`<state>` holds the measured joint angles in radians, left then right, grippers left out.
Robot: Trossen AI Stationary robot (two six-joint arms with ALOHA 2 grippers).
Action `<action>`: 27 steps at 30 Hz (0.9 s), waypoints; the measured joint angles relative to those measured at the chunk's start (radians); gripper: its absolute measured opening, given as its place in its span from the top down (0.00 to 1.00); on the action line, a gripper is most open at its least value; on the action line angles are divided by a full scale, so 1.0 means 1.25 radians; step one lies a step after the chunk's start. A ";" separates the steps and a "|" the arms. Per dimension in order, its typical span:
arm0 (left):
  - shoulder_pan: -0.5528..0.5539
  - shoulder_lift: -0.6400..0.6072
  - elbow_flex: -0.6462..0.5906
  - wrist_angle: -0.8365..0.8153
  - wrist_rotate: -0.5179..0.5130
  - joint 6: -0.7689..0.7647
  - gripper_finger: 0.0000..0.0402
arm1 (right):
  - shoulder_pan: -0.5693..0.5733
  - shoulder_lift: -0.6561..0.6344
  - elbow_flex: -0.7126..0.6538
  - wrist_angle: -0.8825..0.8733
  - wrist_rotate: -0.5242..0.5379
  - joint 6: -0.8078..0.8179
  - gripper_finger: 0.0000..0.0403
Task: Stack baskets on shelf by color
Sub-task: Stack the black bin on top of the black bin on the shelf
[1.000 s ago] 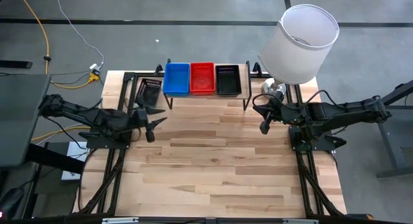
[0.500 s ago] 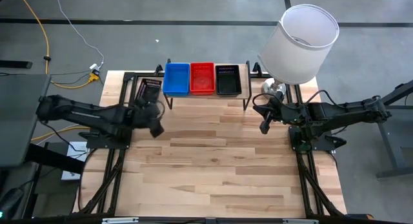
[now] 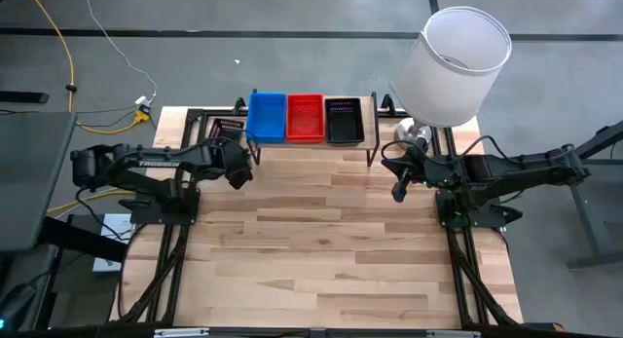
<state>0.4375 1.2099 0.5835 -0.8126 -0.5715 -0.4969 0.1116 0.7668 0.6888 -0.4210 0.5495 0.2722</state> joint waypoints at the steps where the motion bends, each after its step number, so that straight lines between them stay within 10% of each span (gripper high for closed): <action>1: 0.006 0.011 0.000 0.001 -0.005 0.000 0.42 | 0.000 0.000 0.000 0.000 0.000 0.000 1.00; 17: 0.017 0.086 0.000 0.068 -0.071 0.090 0.43 | 0.000 0.000 0.000 0.000 0.000 0.013 1.00; 27: 0.017 0.139 0.000 0.065 -0.054 0.107 0.70 | 0.000 0.000 0.000 0.000 -0.001 0.013 1.00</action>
<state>0.4587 1.3834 0.5835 -0.7311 -0.6388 -0.3630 0.1117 0.7666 0.6888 -0.4210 0.5488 0.2882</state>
